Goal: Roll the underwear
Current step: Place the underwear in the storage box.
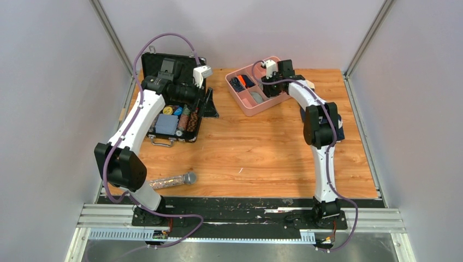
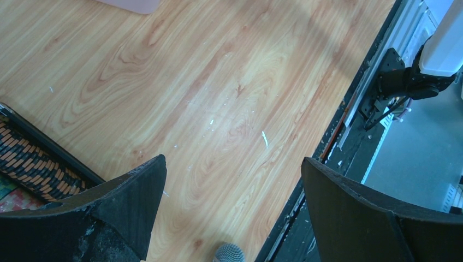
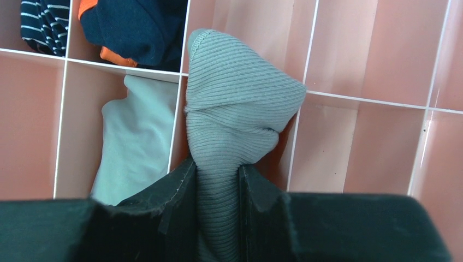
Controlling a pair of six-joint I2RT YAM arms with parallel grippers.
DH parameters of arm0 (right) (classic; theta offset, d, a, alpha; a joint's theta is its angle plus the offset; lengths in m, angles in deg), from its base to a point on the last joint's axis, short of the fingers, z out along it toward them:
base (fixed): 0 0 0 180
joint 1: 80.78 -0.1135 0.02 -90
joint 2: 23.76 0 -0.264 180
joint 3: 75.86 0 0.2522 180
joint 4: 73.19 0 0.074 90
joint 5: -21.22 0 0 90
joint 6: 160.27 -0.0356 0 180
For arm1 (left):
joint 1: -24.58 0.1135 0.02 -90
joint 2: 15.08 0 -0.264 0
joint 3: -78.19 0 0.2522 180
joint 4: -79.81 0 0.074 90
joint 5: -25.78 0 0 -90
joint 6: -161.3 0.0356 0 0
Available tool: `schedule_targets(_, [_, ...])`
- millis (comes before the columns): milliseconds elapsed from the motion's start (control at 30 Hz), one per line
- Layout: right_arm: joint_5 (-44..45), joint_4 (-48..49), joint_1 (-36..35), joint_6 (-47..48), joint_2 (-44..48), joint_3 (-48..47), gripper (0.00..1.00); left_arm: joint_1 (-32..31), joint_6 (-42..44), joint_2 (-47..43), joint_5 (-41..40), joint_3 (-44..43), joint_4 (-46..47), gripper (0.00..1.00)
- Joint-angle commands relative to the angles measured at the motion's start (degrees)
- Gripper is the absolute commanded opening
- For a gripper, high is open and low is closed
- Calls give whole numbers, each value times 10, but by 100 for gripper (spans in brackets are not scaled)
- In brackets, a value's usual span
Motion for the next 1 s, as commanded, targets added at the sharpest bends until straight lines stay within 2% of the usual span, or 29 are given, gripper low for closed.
schedule_targets(0, [3, -103, -1, 33, -18, 37, 0, 3, 4, -1, 4, 0, 16, 100])
schedule_targets(133, [0, -115, 5, 34, -12, 58, 0, 3, 8, -3, 2, 4, 14, 100])
schedule_targets(400, [31, -156, -4, 55, -72, 26, 0, 3, 4, 3, 3, -1, 10, 100])
schedule_targets(533, [51, -263, -8, 45, -149, -106, 0, 3, -1, -2, 5, 2, 14, 100])
schedule_targets(667, [52, -380, -21, 93, -225, -242, 0, 3, -4, -8, 11, 9, 14, 100])
schedule_targets(800, [127, -368, -64, 142, -204, -179, 0, 3, -8, -15, 15, 14, 20, 100])
schedule_targets(933, [111, -354, -55, 94, -153, -89, 2, 3, -8, -28, 17, 22, 28, 100])
schedule_targets(967, [102, -361, -51, 84, -146, -81, 6, 3, -10, -33, 18, 29, 30, 100])
